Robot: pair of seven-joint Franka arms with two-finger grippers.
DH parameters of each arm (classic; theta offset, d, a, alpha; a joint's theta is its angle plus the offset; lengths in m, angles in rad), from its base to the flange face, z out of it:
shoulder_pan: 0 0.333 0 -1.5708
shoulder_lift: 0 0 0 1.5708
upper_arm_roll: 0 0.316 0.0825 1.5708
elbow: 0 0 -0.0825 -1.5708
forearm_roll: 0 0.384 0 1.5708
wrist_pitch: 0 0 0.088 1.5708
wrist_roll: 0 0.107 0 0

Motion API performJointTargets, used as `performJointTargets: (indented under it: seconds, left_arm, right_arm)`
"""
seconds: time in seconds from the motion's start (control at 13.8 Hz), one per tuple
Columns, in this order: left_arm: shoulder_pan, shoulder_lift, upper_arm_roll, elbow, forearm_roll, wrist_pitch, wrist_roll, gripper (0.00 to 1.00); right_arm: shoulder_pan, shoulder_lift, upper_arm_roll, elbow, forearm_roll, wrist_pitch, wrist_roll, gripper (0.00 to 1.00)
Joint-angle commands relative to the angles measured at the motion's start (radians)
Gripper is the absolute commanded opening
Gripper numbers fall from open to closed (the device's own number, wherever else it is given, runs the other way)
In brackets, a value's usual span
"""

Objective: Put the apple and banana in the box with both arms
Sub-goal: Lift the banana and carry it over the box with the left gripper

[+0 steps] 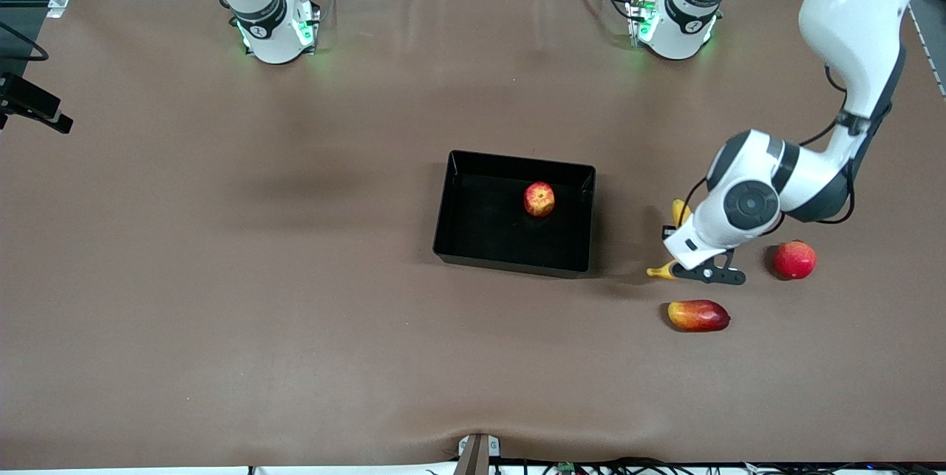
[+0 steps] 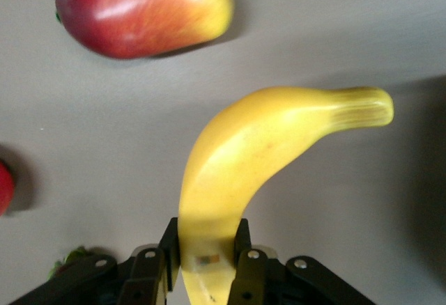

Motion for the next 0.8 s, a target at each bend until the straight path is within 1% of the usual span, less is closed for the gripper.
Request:
performJointTargets:
  seconds: [0.0,0.07,0.15,0.22,0.36,0.58,0.73]
  left_arm:
    - [-0.014,-0.032,-0.095,0.08,-0.052,-0.115,-0.067,0.0]
    - [-0.039,-0.029,-0.132,0.092,-0.055,-0.12,-0.132,0.0]
    - [-0.075,-0.023,-0.138,0.102,-0.055,-0.119,-0.203,0.0]
    - [-0.139,0.003,-0.138,0.138,-0.054,-0.119,-0.263,0.0]
    - [-0.264,0.064,-0.134,0.206,-0.051,-0.119,-0.384,0.0]
    - [-0.379,0.176,-0.127,0.308,-0.046,-0.115,-0.495,0.0]
    - [-0.466,0.227,-0.083,0.359,-0.048,-0.105,-0.536,0.0]
  right_arm:
    - [-0.005,-0.006,-0.002,-0.007,-0.006,-0.002,-0.011,1.0]
    - [-0.005,-0.006,-0.002,-0.007,-0.005,-0.001,-0.011,1.0]
    - [-0.005,-0.006,-0.002,-0.007,-0.005,-0.002,-0.011,1.0]
    - [-0.006,-0.005,-0.003,-0.007,-0.003,-0.001,-0.009,1.0]
    - [-0.016,-0.003,-0.003,-0.007,0.0,-0.001,-0.009,1.0]
    - [-0.025,-0.002,-0.003,-0.008,0.009,-0.002,-0.009,1.0]
    - [-0.025,0.003,-0.005,-0.007,0.012,-0.002,-0.009,1.0]
